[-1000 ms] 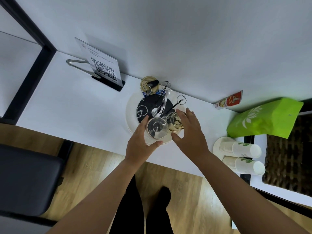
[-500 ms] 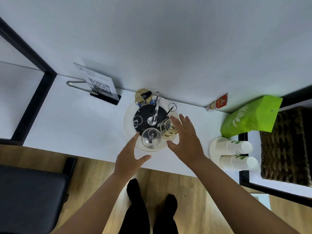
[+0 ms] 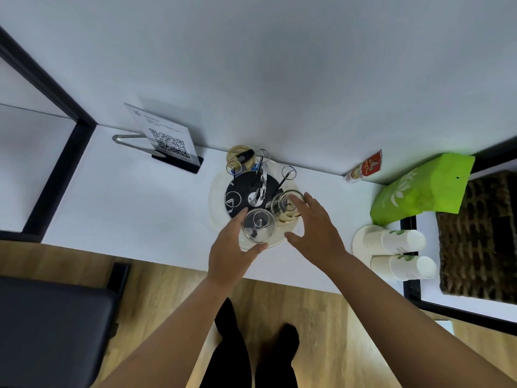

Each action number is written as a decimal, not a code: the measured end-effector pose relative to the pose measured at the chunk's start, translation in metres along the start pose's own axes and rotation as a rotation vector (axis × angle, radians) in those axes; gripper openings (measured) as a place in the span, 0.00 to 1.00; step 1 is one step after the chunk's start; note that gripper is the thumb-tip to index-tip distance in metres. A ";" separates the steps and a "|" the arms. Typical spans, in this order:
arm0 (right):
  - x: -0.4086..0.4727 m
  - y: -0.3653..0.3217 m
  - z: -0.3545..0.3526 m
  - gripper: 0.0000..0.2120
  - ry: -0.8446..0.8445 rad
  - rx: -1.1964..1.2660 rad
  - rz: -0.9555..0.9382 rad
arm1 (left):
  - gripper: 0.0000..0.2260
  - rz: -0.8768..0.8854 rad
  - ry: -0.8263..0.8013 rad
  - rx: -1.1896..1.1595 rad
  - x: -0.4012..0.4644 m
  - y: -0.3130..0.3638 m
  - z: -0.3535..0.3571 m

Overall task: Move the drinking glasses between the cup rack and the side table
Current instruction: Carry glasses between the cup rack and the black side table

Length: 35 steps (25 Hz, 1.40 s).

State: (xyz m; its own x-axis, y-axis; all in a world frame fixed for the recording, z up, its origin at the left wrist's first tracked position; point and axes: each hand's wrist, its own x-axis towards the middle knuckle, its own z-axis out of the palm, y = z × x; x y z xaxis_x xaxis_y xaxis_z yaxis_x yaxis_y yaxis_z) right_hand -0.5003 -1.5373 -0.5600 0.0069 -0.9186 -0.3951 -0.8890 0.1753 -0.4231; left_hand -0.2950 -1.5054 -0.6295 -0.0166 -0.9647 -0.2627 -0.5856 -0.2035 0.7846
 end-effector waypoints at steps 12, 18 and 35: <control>0.003 0.002 0.008 0.42 0.019 0.006 0.011 | 0.44 0.007 -0.028 0.007 0.004 0.002 0.003; -0.010 0.001 0.003 0.42 0.064 0.020 0.012 | 0.47 0.001 -0.051 0.005 0.000 0.004 0.000; -0.092 0.012 -0.042 0.46 0.219 0.235 -0.086 | 0.37 0.265 -0.029 0.098 -0.044 0.062 -0.079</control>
State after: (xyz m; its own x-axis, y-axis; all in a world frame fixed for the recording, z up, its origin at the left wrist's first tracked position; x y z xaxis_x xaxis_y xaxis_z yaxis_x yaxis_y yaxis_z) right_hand -0.5309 -1.4653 -0.4943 -0.0437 -0.9834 -0.1762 -0.7596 0.1473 -0.6335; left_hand -0.2660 -1.4883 -0.5250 -0.2015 -0.9768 -0.0726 -0.6333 0.0734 0.7704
